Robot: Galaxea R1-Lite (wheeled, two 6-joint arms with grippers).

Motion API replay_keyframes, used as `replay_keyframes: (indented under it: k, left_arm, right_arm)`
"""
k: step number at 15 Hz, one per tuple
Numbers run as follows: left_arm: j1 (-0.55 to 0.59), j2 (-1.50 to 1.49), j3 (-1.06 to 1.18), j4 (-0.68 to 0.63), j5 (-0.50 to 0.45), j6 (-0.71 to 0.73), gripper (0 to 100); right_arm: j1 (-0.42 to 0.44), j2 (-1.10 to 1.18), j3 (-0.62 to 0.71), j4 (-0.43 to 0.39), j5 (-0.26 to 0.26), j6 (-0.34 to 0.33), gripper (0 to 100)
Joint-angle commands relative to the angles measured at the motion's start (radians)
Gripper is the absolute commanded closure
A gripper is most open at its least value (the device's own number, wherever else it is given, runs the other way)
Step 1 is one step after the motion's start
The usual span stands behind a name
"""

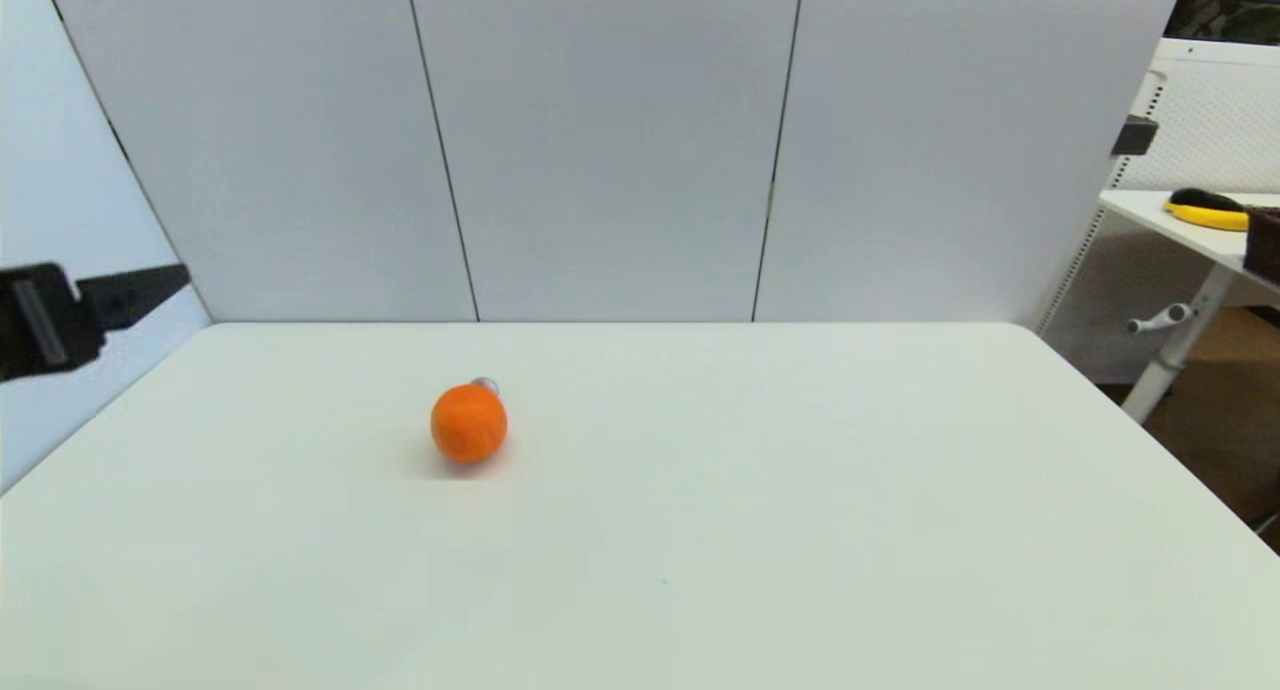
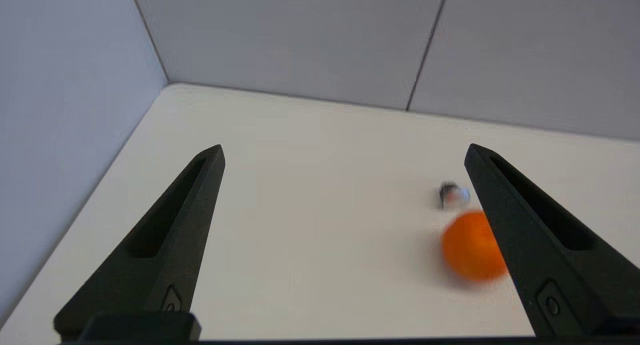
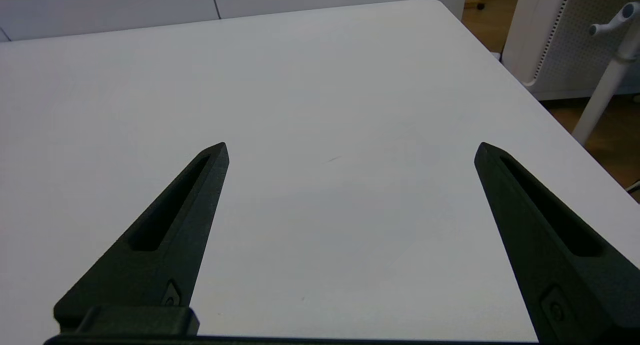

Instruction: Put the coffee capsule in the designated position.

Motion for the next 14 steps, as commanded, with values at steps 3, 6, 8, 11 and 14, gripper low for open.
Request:
replay_keyframes:
  k: [3, 6, 8, 11, 14]
  left_arm:
    - [0.005, -0.686, 0.504, 0.092, -0.055, -0.001, 0]
    - [0.02, -0.906, 0.639, 0.156, -0.098, 0.001, 0]
    - [0.038, -0.999, 0.738, 0.151, -0.133, 0.002, 0]
    - [0.038, -1.054, 0.757, 0.157, -0.106, 0.001, 0]
    - [0.037, -1.077, 0.786, 0.133, -0.087, 0.009, 0]
  right_arm:
    - [0.0, 0.001, 0.002, -0.001, 0.0, 0.001, 0]
    - [0.0, 0.001, 0.002, -0.001, 0.0, 0.001, 0]
    - [0.0, 0.001, 0.002, -0.001, 0.0, 0.001, 0]
    - [0.0, 0.001, 0.002, -0.001, 0.0, 0.001, 0]
    - [0.0, 0.001, 0.002, -0.001, 0.0, 0.001, 0]
